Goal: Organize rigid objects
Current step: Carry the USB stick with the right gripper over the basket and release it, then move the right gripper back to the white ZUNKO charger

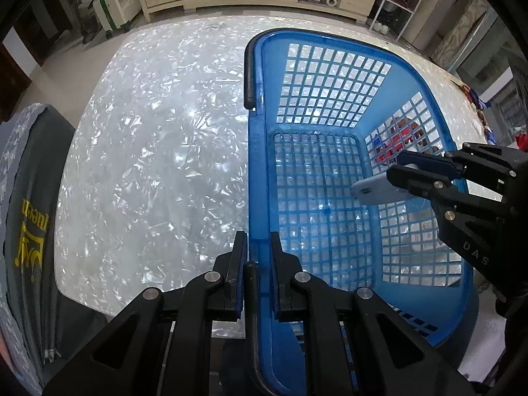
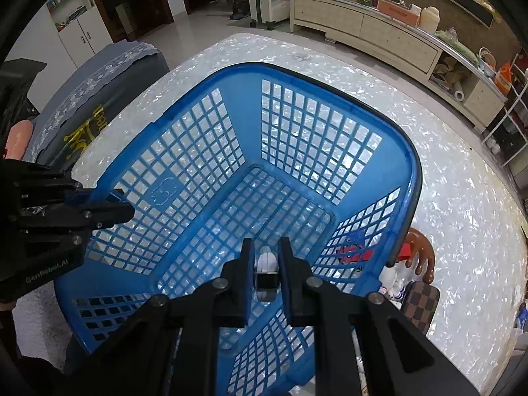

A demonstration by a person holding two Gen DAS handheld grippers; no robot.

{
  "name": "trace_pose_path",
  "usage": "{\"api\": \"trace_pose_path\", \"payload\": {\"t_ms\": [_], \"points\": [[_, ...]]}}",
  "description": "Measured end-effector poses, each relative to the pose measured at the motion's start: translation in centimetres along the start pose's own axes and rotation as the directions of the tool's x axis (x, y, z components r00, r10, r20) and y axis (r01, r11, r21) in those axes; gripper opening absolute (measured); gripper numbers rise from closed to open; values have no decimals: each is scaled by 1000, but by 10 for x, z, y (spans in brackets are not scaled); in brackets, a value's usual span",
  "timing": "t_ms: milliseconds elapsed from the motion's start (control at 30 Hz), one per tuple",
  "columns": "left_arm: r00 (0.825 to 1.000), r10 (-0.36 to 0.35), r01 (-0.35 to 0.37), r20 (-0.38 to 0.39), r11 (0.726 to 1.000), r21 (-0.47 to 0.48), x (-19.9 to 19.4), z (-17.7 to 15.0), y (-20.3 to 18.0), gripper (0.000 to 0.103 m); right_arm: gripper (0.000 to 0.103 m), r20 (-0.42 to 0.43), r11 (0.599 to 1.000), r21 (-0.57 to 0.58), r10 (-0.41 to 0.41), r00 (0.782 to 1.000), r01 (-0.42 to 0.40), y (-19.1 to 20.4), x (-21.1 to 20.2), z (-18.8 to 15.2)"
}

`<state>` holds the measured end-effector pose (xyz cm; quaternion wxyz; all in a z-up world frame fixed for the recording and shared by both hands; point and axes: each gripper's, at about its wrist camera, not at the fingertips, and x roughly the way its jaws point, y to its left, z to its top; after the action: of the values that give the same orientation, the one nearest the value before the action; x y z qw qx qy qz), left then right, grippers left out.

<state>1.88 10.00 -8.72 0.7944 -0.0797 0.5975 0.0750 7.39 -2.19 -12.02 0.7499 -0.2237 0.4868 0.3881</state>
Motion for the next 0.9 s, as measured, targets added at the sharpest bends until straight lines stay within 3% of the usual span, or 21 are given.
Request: {"api": "trace_pose_path", "payload": {"t_ms": [100,200,267,533,633,900], "points": [[1000,-1,1,1,1000,-2,0,0,0,14,19,5,1000,-11,-3,1000,3,1,-1,0],[1000,-14,14,3,1000,-1,-1,-1,-1,14,52,23,1000,-18,5,1000,-5,3,-4,2],[1000,-6,6,5,1000,6,-2,0,-1,14,83,33,1000,-22,15,999,-15,5,-7,4],[1000,-7,7,12,1000,4,-2,0,-1,14,101,97,1000,26,-10,995,8,-7,-37,9],[1000,-5,5,25,1000,6,-4,0,-2,14,102,117,999,45,9,993,-15,-17,-49,6],[1000,-3,3,26,1000,7,-7,-1,-5,14,102,90,976,214,-62,994,42,-69,-69,-19]]}}
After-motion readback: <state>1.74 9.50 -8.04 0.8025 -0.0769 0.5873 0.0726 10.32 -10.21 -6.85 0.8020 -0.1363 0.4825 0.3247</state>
